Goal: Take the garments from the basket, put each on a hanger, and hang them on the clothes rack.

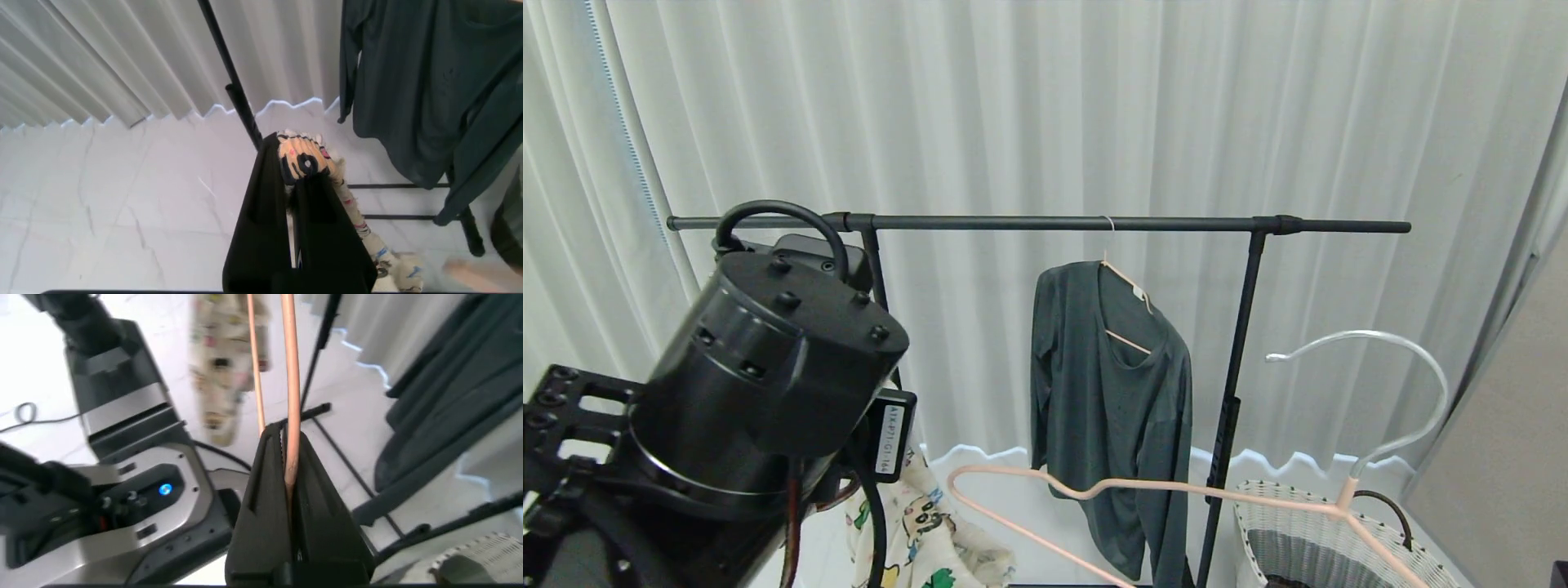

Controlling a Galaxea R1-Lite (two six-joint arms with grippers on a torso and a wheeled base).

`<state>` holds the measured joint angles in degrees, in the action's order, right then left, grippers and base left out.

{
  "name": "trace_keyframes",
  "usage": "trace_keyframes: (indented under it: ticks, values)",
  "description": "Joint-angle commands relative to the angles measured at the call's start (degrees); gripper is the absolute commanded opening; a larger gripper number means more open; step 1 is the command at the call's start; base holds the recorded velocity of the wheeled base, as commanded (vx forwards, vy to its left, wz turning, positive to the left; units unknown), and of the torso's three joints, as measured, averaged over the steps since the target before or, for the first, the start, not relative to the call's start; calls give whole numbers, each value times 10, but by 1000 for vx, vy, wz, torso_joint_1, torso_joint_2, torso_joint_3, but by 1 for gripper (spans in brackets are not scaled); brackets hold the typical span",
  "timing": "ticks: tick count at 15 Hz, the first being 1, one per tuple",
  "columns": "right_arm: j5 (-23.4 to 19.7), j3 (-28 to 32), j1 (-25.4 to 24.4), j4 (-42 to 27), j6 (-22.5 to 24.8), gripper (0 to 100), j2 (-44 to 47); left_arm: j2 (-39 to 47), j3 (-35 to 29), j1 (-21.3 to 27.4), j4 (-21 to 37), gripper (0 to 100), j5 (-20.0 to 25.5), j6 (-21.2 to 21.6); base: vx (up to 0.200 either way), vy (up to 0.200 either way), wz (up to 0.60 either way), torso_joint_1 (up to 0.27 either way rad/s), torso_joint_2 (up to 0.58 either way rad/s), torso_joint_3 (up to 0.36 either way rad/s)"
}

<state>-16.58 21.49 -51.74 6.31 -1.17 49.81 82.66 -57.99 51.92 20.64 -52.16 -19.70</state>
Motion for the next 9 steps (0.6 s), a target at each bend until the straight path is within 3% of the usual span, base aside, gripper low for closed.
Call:
trace_keyframes:
  ticks: [1, 4, 9]
  values:
    - [1, 0, -6, 1, -2, 0, 11, 23, -9, 1, 0, 0, 0, -3, 0, 0, 0, 0, 0, 0]
    - [1, 0, -6, 21, -18, 0, 39, 29, -24, 3, 0, 0, 1, -17, 0, 0, 0, 0, 0, 0]
    - [2, 2, -4, 135, -23, 0, 136, 31, -24, 3, 0, 0, 4, -27, 0, 0, 0, 0, 0, 0]
